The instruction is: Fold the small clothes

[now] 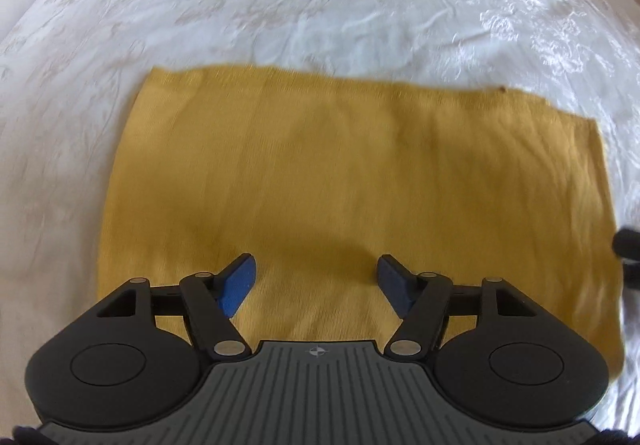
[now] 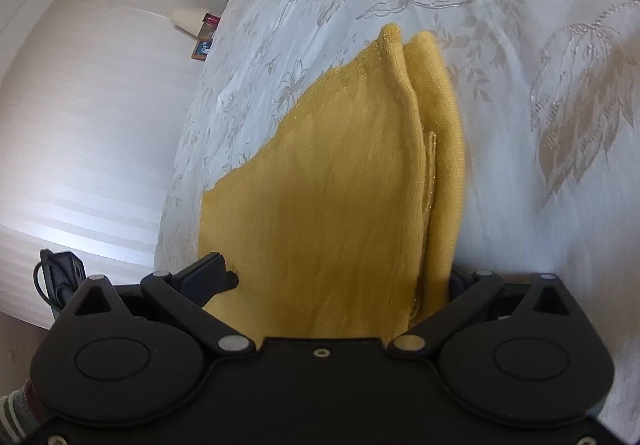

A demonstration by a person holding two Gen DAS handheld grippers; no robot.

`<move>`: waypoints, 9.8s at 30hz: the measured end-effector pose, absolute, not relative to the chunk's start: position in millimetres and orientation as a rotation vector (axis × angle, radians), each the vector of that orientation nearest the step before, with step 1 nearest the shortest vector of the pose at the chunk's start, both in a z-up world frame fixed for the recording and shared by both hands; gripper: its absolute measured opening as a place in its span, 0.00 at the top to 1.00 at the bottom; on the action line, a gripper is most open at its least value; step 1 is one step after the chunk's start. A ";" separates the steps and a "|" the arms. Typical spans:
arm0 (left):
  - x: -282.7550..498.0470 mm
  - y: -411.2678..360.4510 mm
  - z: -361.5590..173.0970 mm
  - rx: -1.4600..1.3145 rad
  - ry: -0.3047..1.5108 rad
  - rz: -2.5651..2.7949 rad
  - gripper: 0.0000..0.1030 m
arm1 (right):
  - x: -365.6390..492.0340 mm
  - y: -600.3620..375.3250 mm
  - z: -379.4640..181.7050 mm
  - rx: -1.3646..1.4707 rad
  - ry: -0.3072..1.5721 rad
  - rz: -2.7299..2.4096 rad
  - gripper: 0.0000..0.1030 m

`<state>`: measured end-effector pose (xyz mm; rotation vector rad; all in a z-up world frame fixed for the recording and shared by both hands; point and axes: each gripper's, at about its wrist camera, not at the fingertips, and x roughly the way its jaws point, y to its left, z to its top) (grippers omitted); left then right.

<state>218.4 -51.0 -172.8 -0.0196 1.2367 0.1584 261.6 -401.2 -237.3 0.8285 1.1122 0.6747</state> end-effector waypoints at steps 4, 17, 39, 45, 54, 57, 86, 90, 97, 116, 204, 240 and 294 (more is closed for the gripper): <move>208.4 -49.6 -189.2 0.007 1.283 0.143 0.34 | 255.8 -401.5 -234.1 0.828 1.126 0.671 0.02; 191.2 -15.4 -160.3 -0.023 1.239 0.121 0.34 | 245.0 -396.9 -220.9 0.712 1.168 0.460 0.74; 164.2 135.7 -143.9 -0.109 1.208 0.067 0.34 | 255.2 -245.7 -142.5 0.756 1.065 0.463 0.75; 155.6 170.7 -148.6 -0.134 1.219 0.079 0.34 | 257.2 -183.6 -143.9 0.710 1.092 0.531 0.75; 148.1 201.9 -153.1 -0.174 1.230 0.106 0.34 | 256.5 -114.5 -158.1 0.599 1.165 0.595 0.75; 147.8 205.4 -154.5 -0.186 1.230 0.107 0.34 | 254.8 -96.0 -162.2 0.518 1.183 0.591 0.74; 230.7 173.7 -140.3 -0.251 1.192 -0.045 0.34 | 167.9 -67.8 -116.4 -0.159 0.910 0.490 0.20; 243.9 162.7 -145.0 -0.256 1.229 -0.099 0.34 | 163.7 -51.5 -127.0 -0.222 0.921 0.572 0.30; 248.3 148.6 -152.2 -0.311 1.263 -0.211 0.29 | 170.7 -31.0 -148.0 -0.309 0.964 0.659 0.84; 301.1 123.6 -183.5 -0.521 1.233 -0.267 0.18 | 168.7 -74.2 -113.5 -0.034 0.940 0.739 0.89; 212.4 113.2 -213.4 -0.338 1.245 -0.219 0.00 | 311.6 -161.0 -209.0 0.536 1.196 0.613 0.00; 64.2 28.9 -124.5 -0.336 1.151 -0.484 0.73 | 129.8 -208.5 -107.5 0.515 1.130 0.573 0.58; 68.5 69.8 -141.7 0.001 1.000 -0.276 0.35 | 97.9 -211.5 -148.5 0.231 1.084 0.096 0.13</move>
